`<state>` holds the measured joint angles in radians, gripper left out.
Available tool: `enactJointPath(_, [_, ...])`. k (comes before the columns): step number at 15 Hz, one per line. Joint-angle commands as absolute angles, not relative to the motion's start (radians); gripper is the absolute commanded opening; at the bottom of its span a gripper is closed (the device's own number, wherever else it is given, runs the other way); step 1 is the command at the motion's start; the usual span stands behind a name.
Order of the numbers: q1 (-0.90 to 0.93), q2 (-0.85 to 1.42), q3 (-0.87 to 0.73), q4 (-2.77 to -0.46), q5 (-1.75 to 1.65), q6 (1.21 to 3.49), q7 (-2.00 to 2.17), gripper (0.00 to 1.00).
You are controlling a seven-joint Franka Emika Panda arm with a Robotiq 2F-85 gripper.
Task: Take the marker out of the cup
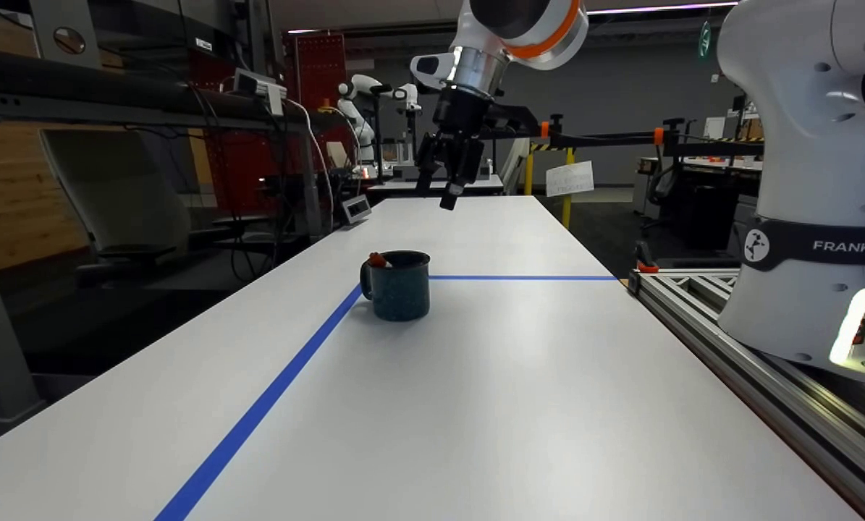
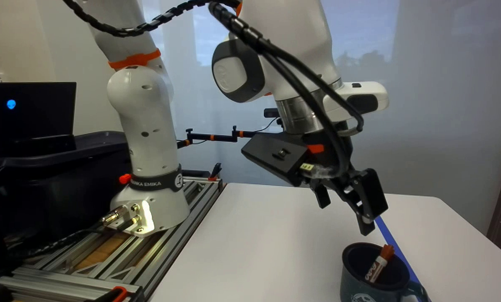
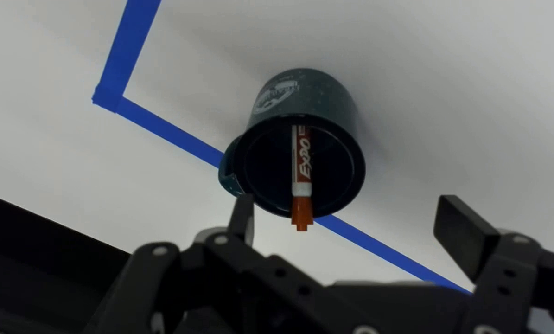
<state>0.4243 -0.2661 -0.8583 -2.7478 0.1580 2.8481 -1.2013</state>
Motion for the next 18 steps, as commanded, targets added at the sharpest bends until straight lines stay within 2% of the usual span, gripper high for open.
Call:
enactJointPath(1, [0.504,-0.256,-0.955,-2.725,0.235,2.836,-1.288,1.0])
enactJointPath(8, [0.702,-0.226,-1.136,-2.664,0.33,2.812,-1.386,1.0])
enactJointPath(18, [1.106,-0.166,-1.523,-2.563,0.41,2.727,-1.422,1.0])
